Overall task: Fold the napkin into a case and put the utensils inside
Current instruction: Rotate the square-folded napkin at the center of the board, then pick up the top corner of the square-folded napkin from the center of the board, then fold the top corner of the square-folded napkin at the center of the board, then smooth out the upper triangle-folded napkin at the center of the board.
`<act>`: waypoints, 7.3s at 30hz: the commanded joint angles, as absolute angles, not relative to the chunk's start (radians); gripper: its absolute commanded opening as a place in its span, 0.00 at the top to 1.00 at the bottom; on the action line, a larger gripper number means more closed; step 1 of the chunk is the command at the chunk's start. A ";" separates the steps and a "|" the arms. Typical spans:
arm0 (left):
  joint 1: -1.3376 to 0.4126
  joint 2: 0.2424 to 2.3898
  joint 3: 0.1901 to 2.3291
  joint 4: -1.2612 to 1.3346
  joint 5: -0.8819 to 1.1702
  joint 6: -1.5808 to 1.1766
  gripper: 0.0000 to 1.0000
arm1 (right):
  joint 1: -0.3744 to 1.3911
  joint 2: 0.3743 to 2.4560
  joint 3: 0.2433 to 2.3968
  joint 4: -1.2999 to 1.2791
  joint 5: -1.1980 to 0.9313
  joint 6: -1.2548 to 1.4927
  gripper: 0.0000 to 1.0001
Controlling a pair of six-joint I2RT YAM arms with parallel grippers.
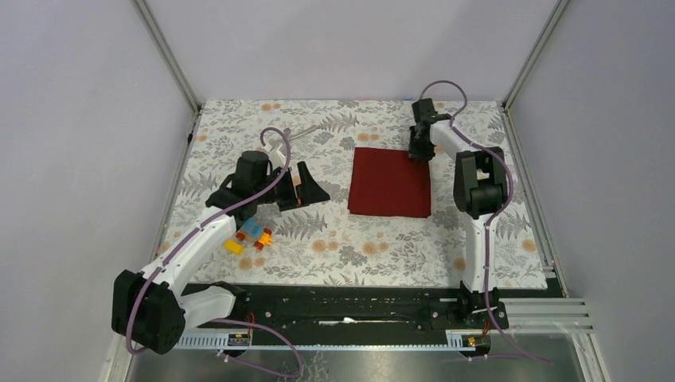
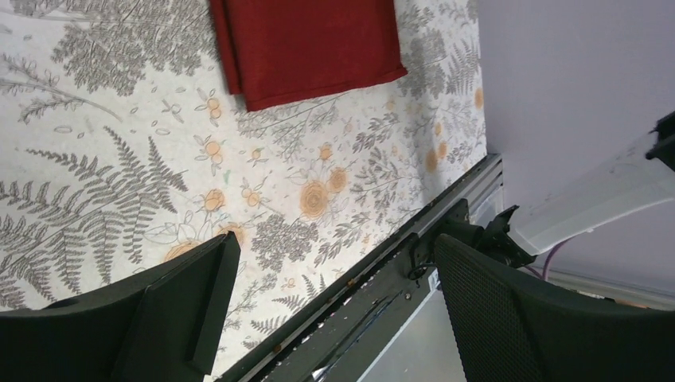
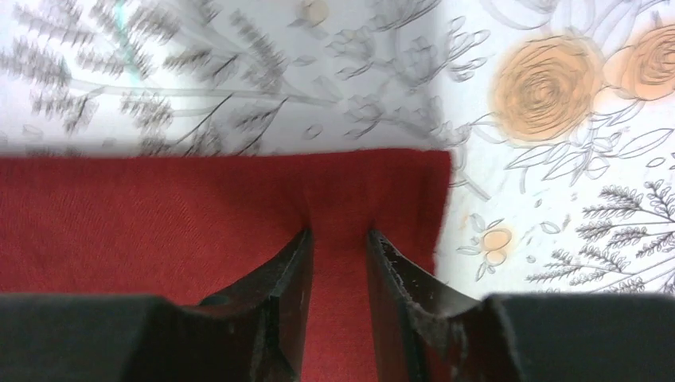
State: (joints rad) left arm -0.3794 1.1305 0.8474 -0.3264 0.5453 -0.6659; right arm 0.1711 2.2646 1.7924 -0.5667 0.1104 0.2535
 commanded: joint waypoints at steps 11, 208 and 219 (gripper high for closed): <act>-0.526 1.654 0.993 -0.069 0.421 -0.710 0.13 | 0.200 1.730 1.271 -0.491 -0.141 0.287 0.17; -0.599 2.000 0.968 0.258 0.505 -0.868 0.84 | 0.006 2.287 1.456 0.256 -1.030 0.685 0.46; -0.544 1.992 0.847 0.401 0.610 -0.908 0.82 | -0.066 2.380 1.500 0.297 -1.043 0.704 0.36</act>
State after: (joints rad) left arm -0.5644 1.9892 0.9012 0.4236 0.6003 -0.9272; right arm -0.0418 2.3558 1.4689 0.2604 -1.0435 0.7158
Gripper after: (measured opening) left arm 0.164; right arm 0.620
